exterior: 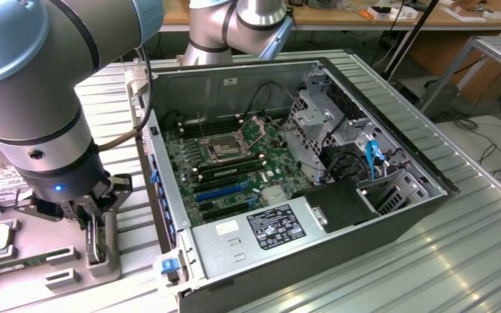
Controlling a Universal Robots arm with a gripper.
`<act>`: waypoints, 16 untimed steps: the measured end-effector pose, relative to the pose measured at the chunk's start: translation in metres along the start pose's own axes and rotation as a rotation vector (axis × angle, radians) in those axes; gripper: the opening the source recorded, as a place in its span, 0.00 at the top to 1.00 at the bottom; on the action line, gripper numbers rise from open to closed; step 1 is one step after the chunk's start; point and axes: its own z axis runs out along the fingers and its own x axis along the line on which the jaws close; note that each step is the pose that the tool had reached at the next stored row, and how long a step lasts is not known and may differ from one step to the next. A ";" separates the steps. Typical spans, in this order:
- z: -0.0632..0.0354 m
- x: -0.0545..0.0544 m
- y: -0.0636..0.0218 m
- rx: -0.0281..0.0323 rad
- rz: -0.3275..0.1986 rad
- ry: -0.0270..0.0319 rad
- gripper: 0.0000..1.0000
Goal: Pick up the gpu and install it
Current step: 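Pick up the gpu and move the gpu toward the slot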
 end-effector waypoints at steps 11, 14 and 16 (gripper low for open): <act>-0.0035 0.000 0.0002 0.0000 0.000 0.0000 0.73; -0.0062 0.000 0.0003 0.0000 0.000 0.0000 0.73; -0.0086 0.000 0.0004 0.0000 0.000 0.0000 0.73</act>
